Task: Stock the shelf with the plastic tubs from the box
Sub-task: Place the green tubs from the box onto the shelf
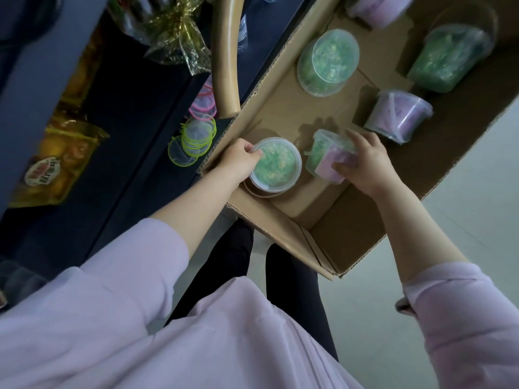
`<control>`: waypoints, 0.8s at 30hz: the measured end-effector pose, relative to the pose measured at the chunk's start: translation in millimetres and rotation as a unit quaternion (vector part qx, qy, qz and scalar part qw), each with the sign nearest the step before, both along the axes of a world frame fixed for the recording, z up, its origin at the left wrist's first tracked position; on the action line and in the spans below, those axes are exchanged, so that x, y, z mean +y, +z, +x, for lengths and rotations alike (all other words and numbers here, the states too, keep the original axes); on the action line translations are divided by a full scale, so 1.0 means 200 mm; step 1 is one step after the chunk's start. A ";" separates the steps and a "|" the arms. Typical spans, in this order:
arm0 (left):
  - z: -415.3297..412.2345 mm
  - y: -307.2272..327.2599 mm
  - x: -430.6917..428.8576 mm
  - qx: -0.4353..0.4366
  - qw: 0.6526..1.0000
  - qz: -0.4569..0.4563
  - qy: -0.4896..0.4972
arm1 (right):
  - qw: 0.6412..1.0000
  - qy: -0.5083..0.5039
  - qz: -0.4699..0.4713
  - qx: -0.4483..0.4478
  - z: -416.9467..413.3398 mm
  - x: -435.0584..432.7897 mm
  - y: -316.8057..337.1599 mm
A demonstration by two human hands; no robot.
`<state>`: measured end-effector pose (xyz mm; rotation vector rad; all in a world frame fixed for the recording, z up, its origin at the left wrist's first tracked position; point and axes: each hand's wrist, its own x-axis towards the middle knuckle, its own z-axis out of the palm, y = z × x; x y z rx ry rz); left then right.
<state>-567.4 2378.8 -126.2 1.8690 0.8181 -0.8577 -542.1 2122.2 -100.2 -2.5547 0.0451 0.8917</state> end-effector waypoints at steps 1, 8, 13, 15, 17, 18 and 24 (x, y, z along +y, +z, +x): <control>0.00 0.00 0.00 0.005 1.000 -0.002 -0.003 | 1.000 -0.013 -0.012 0.013 0.01 -0.02 -0.01; 0.00 -0.01 0.00 0.061 0.998 -0.027 -0.008 | 0.998 -0.046 0.005 0.034 -0.03 -0.10 -0.06; 0.01 0.03 -0.03 0.030 0.999 -0.030 -0.015 | 0.994 -0.097 0.023 -0.038 -0.09 -0.10 -0.06; 0.01 0.08 -0.04 0.016 0.999 -0.037 0.001 | 0.989 -0.118 0.032 -0.078 -0.09 -0.10 -0.02; 0.00 0.15 -0.03 0.004 0.999 -0.031 0.008 | 0.980 -0.147 0.050 -0.125 -0.09 -0.10 0.05; 0.00 0.20 -0.02 -0.003 1.000 -0.025 0.011 | 0.974 -0.158 0.062 -0.149 -0.08 -0.11 0.11; 0.04 0.81 0.03 -0.079 0.996 -0.013 0.026 | 0.930 -0.174 0.165 -0.277 0.02 -0.16 0.65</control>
